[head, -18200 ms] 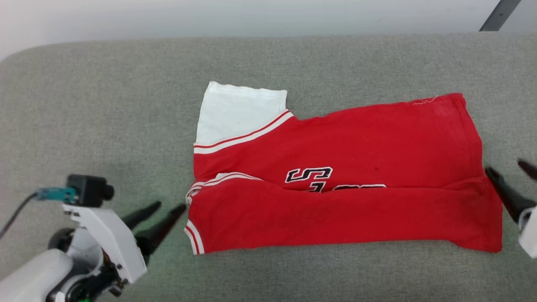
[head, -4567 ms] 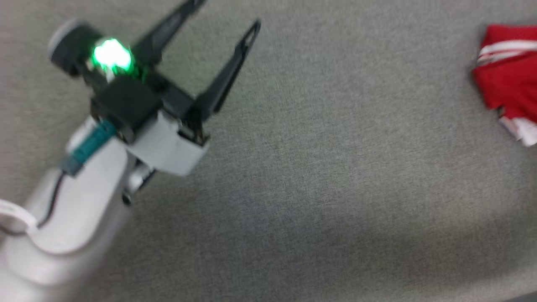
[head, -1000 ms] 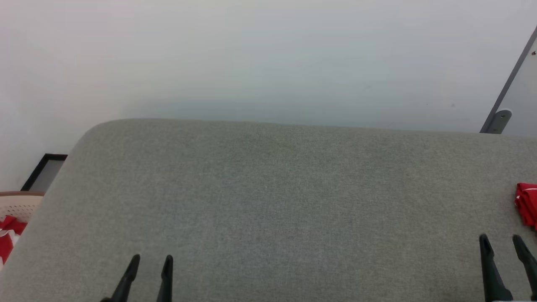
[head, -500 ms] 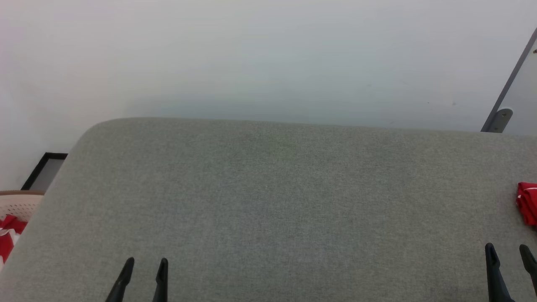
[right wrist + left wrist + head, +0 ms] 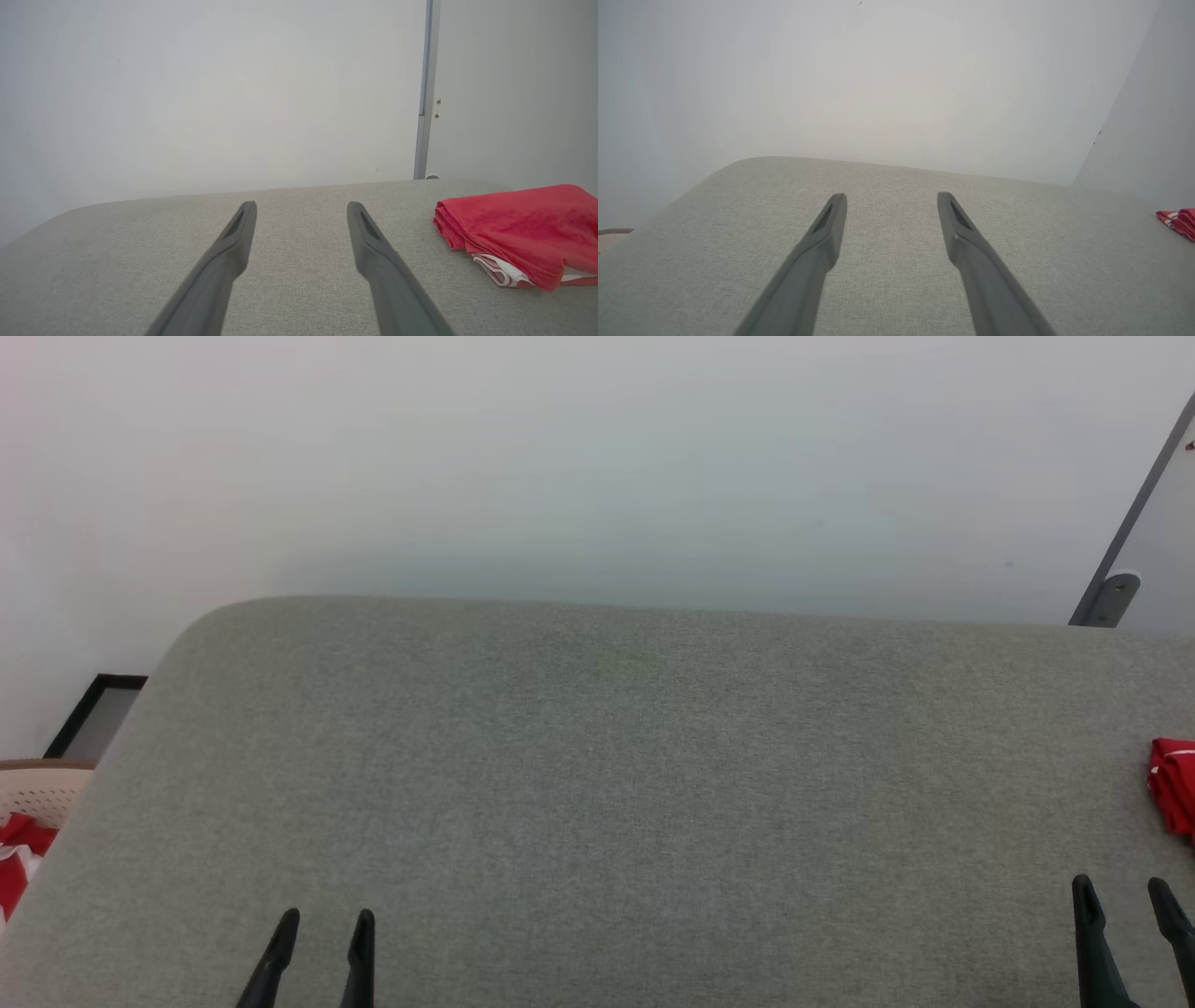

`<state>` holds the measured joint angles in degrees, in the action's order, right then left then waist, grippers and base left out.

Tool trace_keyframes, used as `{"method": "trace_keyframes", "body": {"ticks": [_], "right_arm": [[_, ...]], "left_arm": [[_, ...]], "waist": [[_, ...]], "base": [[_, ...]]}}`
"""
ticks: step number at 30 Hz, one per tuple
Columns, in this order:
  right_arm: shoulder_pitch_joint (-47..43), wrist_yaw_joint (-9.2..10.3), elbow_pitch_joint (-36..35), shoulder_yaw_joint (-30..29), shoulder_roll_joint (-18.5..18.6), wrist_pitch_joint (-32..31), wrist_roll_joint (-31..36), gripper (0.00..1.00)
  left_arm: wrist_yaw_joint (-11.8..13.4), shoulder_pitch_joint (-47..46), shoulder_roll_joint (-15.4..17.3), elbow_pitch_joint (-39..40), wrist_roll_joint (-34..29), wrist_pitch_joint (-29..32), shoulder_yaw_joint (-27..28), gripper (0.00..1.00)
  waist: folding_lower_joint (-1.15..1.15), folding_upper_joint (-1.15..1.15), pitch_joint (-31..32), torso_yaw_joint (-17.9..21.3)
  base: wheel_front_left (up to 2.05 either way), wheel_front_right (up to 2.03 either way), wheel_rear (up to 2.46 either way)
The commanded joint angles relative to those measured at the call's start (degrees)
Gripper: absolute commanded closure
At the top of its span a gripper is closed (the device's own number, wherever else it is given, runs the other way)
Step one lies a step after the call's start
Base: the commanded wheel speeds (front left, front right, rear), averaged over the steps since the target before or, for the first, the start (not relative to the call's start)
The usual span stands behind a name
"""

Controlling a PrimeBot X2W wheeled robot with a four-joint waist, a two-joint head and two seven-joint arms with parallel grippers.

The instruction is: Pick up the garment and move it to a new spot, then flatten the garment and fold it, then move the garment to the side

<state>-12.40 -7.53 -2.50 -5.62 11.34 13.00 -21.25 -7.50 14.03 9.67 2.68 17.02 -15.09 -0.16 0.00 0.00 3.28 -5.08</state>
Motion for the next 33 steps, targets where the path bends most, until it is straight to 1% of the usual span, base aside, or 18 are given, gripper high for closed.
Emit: {"method": "trace_keyframes", "body": {"ticks": [1, 18, 19, 23, 33], "right_arm": [[-0.1, 0.10, 0.1, 0.0, -0.2, -0.1, -0.3, 0.00], [1.3, 0.10, 1.3, 1.5, 0.1, 0.4, -0.9, 0.00], [0.9, 0.00, 1.2, 1.4, -0.1, 0.1, -0.5, 1.00], [0.2, 0.00, 3.4, 1.7, -1.1, 0.0, -0.5, 1.00], [2.7, 0.01, 5.1, 1.5, -2.0, -2.5, -10.3, 1.00]], "left_arm": [[0.0, -0.3, 0.0, 0.0, -0.2, 0.0, 0.0, 0.00], [0.0, -0.5, -0.7, -0.3, 0.0, 0.0, 1.1, 0.00], [0.0, -0.2, -0.6, -0.3, 0.0, 0.0, 1.0, 1.00], [0.0, 0.4, -1.2, -2.5, 0.2, 0.0, 0.5, 1.00], [0.1, -2.3, -1.5, -4.2, 11.0, 2.4, 0.7, 1.00]], "waist": [[0.00, 0.00, 0.0, 0.0], [0.00, 0.00, 0.1, 0.0], [0.00, 0.00, 0.1, 0.0], [0.00, 0.00, 0.1, 0.0], [0.00, 0.00, -0.2, 0.4]], "base": [[0.00, 0.00, 0.00], [0.00, 0.00, 0.00], [0.00, 0.00, 0.00], [0.00, 0.00, 0.00], [0.00, 0.00, 0.00]]}}
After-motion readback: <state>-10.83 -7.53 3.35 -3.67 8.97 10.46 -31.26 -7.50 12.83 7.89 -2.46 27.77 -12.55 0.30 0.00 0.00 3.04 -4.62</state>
